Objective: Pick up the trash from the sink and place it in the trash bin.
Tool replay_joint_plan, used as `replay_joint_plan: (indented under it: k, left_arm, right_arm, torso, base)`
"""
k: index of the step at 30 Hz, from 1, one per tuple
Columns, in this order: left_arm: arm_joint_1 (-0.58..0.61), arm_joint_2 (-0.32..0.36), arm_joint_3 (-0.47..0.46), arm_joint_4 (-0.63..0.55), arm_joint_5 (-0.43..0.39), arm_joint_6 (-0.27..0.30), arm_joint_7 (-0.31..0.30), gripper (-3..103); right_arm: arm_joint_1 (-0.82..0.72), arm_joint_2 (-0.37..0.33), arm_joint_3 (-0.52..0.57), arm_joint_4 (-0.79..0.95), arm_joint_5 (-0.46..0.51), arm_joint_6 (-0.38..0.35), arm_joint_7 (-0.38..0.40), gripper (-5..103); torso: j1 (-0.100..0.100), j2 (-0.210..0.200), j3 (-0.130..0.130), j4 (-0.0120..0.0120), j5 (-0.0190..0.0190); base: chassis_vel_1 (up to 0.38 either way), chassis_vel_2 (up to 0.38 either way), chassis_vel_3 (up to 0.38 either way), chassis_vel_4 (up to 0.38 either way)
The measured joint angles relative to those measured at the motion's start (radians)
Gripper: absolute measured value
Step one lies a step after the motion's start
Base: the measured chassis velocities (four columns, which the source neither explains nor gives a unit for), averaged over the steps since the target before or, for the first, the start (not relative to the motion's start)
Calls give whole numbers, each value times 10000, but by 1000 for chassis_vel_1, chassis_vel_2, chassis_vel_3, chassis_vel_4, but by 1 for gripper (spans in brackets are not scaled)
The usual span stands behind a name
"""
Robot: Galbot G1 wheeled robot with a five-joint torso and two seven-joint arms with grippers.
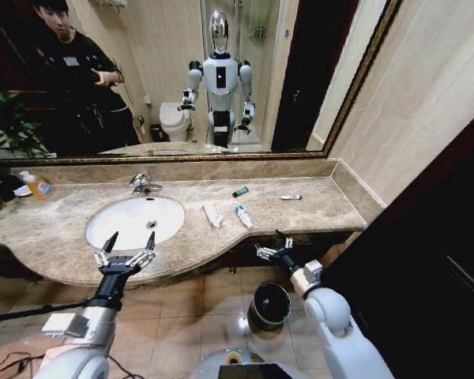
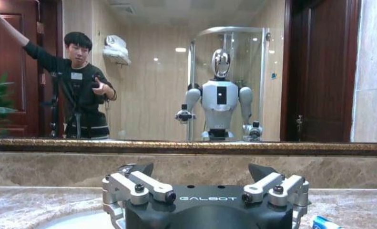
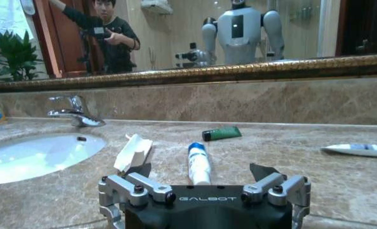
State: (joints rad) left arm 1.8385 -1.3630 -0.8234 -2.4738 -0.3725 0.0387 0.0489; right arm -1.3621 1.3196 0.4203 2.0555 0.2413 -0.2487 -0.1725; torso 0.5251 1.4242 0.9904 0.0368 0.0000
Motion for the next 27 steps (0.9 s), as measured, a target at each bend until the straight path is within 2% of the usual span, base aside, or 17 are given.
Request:
replay_joint_plan:
  k: [12, 18, 27]
  left_arm:
    - [0, 0, 0, 0, 0, 0, 0, 100]
    - [0, 0, 0, 0, 0, 0, 0, 100]
    - [0, 0, 0, 0, 0, 0, 0, 100]
  right_arm:
    - [1232, 57, -769, -839, 154, -197, 602, 100]
    - [2218, 221, -1357, -1227, 514, -791, 1185, 100]
    - [3158, 489, -2113, -2051, 665, -1054, 1471, 100]
  torso:
    - [0, 0, 0, 0, -1]
    - [0, 0, 1, 0, -1]
    - [1, 0, 0, 0, -2]
  base:
    - [0, 0, 0, 0]
    - [0, 0, 0, 0]
    - [0, 0, 0, 0]
